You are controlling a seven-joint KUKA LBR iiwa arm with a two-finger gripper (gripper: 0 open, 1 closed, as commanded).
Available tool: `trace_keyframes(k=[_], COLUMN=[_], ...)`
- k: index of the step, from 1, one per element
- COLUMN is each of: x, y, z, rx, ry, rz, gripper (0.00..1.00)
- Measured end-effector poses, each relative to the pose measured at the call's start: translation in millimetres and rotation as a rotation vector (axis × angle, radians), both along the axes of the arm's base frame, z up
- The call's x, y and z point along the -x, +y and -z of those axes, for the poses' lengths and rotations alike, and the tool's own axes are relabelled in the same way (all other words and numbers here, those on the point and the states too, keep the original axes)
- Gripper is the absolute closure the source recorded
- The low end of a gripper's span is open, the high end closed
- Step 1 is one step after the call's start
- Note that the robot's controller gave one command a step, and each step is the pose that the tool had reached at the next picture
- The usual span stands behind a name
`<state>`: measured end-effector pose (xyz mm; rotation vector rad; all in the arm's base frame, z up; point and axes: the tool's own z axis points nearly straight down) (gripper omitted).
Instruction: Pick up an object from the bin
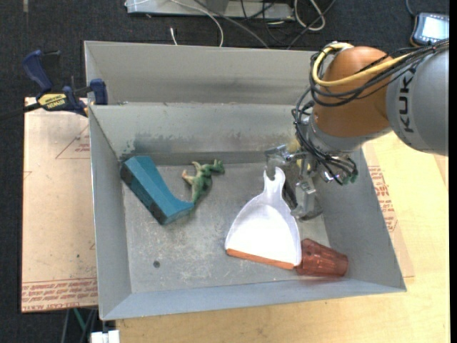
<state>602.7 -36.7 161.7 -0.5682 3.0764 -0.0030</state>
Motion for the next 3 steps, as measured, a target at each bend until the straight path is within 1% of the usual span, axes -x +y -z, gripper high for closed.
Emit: trace_keyframes(k=[1, 2, 3], x=[0.0, -10.5, -4.6], y=[11.5, 10.7, 20.8], z=[42.2, 92.2, 90.1], rx=[-0.003, 0.001, -0.006], ry=[0.013, -0.001, 0.005], rz=[-0.03, -0.32, -0.158], gripper=[0.0, 0.0, 1.0])
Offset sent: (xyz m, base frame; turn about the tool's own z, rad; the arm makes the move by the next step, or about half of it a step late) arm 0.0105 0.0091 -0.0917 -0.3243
